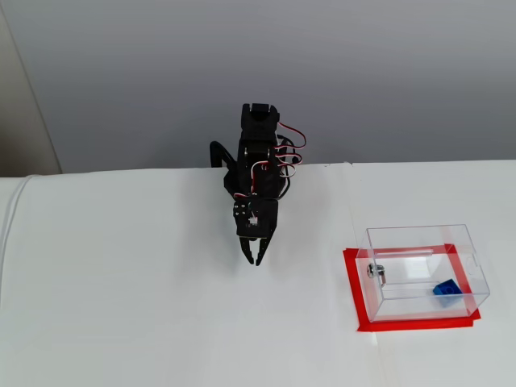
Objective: Pick the blue lego brick and place it into the transparent box
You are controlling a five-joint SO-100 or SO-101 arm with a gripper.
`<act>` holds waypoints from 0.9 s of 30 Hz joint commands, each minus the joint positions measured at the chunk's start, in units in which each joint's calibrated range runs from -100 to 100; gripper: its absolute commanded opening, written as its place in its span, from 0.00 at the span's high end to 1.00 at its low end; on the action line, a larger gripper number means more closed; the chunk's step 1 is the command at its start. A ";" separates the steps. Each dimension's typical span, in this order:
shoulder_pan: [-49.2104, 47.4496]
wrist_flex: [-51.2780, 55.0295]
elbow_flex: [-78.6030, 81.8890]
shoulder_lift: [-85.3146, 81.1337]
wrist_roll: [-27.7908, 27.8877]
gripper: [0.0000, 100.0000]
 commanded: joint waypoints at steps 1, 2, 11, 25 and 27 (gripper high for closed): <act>1.21 1.71 0.96 -1.18 -0.34 0.99; 1.21 2.06 0.96 -1.18 -0.34 0.99; 1.13 3.80 0.96 -1.18 -0.24 0.99; 0.91 3.36 0.96 -1.01 -0.18 0.99; 0.91 3.36 0.96 -1.01 -0.18 0.99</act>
